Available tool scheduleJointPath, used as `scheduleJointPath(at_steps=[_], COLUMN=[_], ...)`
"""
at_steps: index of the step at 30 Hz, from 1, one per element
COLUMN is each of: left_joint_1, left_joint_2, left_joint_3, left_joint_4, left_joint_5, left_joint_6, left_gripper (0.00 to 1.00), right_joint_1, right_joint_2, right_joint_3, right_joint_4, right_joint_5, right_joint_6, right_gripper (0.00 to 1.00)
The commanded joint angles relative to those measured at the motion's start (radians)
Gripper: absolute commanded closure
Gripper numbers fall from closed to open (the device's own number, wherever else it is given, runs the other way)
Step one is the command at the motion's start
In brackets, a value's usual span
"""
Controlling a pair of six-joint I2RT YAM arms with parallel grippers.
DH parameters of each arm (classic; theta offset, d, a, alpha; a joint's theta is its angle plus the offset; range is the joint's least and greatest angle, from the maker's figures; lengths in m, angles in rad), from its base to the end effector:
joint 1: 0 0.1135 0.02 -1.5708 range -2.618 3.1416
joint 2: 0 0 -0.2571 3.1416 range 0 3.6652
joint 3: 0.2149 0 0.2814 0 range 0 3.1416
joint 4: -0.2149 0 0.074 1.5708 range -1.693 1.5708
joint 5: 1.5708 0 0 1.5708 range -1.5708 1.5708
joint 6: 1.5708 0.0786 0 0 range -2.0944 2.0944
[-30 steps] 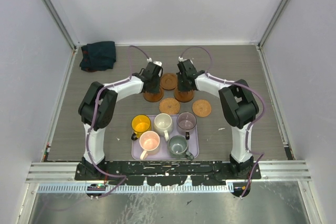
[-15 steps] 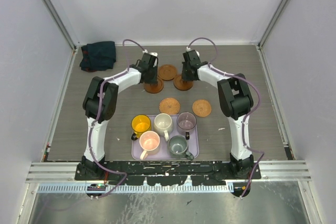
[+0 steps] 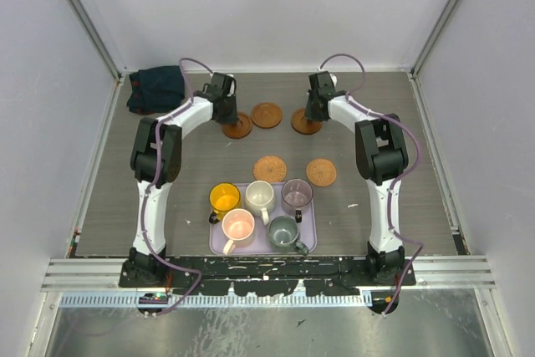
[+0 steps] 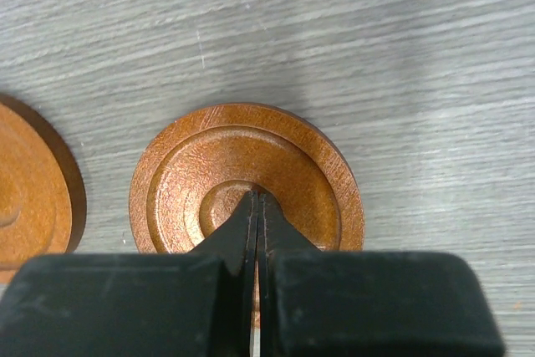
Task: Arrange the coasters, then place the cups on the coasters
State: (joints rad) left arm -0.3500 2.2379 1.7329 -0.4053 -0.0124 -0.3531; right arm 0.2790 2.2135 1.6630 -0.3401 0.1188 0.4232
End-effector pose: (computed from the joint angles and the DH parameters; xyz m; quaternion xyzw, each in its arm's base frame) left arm 0.5098 -0.1851 0.1145 -0.0035 0.9459 -0.1062 0.3065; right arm 0.5173 0.1385 0.1084 0.0875 0.9372 0.0620 0.3319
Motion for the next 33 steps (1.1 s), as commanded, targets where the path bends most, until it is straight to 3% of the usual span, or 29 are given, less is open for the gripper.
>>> scheduleJointPath(at_steps=[1,14,24,33], left_joint_1=[0.043,0.075,0.083,0.083], left_joint_2=[0.05,0.007,0.034,-0.142], left_joint_3=[0.087,0.098,0.155,0.035], left_joint_4=[-0.113,-0.075,-0.08,0.02], left_joint_5=[0.013,0.059,0.113,0.132], left_joint_6=[-0.02,-0.037,-0.055,-0.062], left_gripper=[0.9,0.83,0.78,0.72], right_joint_1=[-0.017,-0.023,-0.023,-0.002], right_joint_2=[0.024,-0.091,-0.117,-0.204], right_joint_3=[0.052,0.0,0.003,0.031], right_joint_4=[-0.053,0.04,0.015,0.047], right_joint_5=[0.055,0.011,0.023,-0.033], right_joint_6=[0.002,-0.024,-0.033,-0.099], right_gripper=[0.99,0.99,0.99,0.99])
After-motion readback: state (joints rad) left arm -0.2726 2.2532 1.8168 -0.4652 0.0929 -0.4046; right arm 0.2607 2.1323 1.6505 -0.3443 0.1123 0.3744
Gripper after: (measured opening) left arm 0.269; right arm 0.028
